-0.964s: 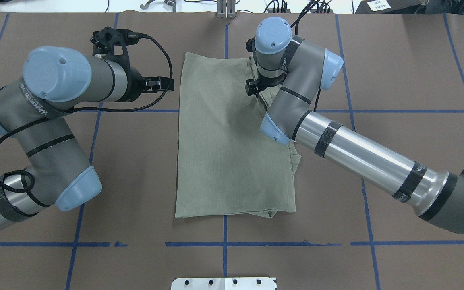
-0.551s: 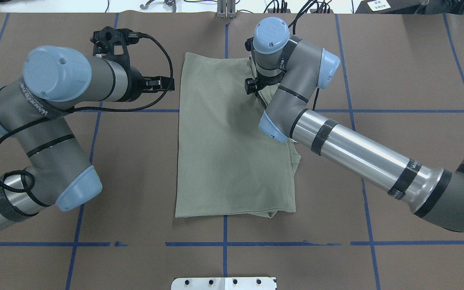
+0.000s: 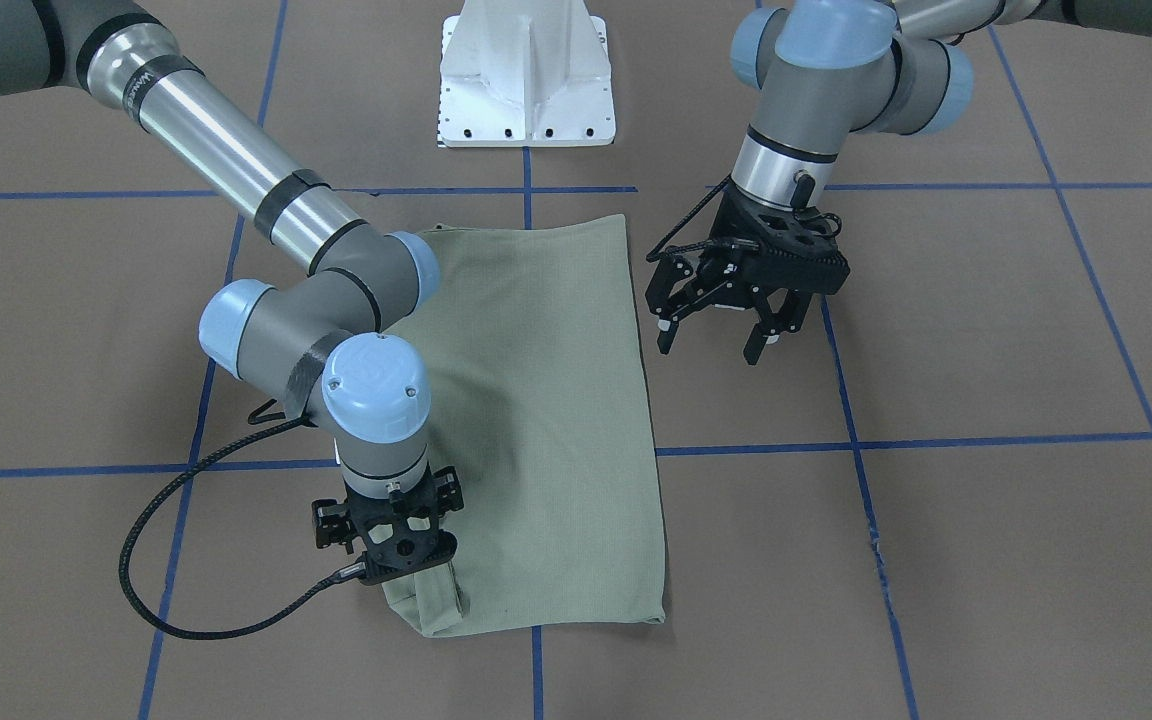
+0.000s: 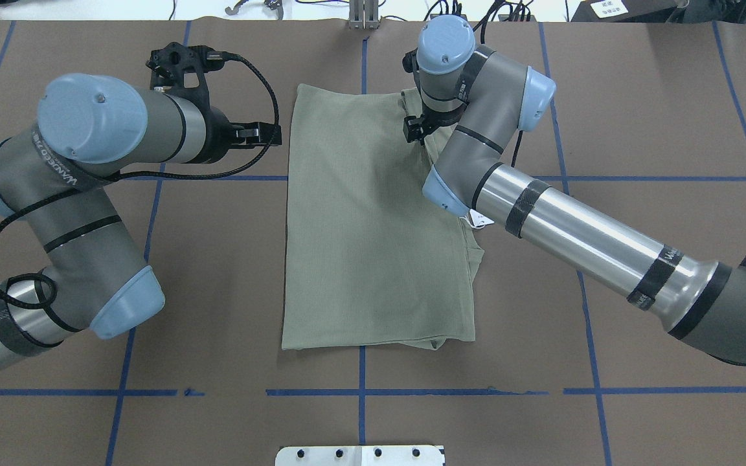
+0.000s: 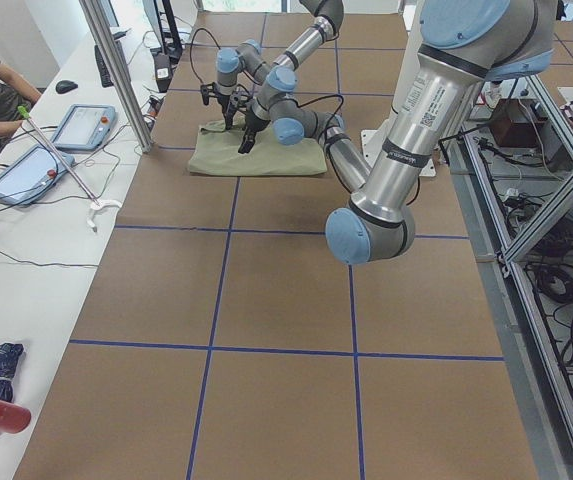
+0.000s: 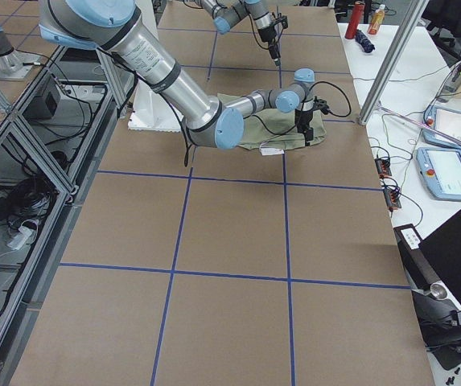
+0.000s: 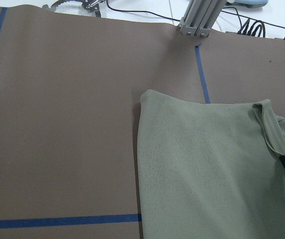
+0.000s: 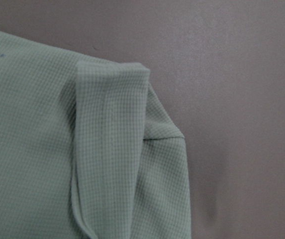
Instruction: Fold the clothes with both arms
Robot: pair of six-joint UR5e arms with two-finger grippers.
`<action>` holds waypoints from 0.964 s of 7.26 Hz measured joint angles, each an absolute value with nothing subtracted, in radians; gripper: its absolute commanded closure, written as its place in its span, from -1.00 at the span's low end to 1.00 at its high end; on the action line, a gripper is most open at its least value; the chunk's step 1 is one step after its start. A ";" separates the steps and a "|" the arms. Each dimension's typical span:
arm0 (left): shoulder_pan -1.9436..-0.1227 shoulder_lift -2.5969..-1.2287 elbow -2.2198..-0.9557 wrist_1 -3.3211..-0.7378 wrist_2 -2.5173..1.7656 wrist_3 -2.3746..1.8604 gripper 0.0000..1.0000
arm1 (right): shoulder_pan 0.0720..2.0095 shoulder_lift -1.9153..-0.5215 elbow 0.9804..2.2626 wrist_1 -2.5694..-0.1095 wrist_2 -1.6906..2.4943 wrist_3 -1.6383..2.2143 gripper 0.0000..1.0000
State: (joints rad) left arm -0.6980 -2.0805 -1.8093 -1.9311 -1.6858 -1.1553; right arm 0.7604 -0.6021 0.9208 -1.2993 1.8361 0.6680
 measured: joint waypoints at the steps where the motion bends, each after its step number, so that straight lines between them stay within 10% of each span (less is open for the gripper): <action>1: -0.698 -2.080 -1.804 -1.942 -1.686 -1.156 -1.00 | 0.764 -0.607 0.918 -1.299 1.836 0.657 -1.00; 7: -0.688 -2.084 -1.803 -1.950 -1.687 -1.162 -1.00 | 0.833 -0.653 0.932 -1.299 1.850 0.529 -1.00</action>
